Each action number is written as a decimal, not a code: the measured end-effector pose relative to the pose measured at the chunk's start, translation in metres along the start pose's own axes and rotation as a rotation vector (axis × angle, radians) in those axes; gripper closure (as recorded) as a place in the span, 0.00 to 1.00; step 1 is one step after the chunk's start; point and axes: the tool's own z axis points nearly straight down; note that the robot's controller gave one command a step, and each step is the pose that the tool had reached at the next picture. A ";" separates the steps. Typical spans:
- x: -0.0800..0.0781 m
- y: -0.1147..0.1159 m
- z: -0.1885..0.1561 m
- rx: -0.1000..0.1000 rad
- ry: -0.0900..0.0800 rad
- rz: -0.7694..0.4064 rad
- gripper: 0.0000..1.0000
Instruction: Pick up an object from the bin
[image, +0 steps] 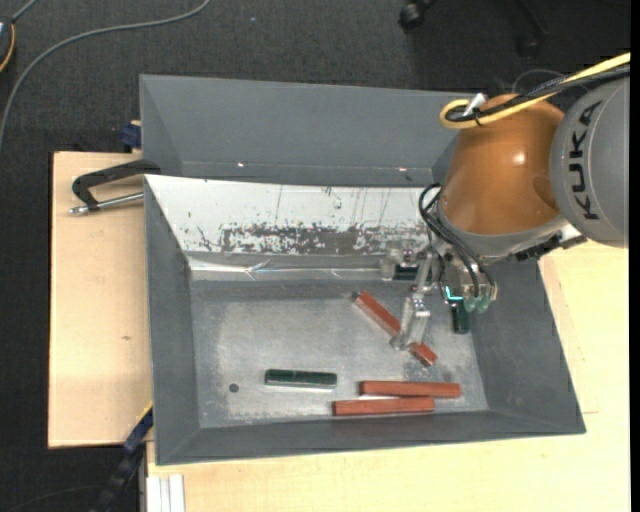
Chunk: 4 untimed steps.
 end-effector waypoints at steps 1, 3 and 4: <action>-0.041 -0.063 0.061 0.003 -0.009 -0.035 0.00; -0.020 -0.057 0.121 0.002 -0.010 -0.049 0.00; -0.021 -0.054 0.120 0.000 -0.012 -0.051 1.00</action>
Offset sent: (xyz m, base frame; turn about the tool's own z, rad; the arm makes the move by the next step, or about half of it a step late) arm 0.0395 -0.0589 -0.0584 -0.0399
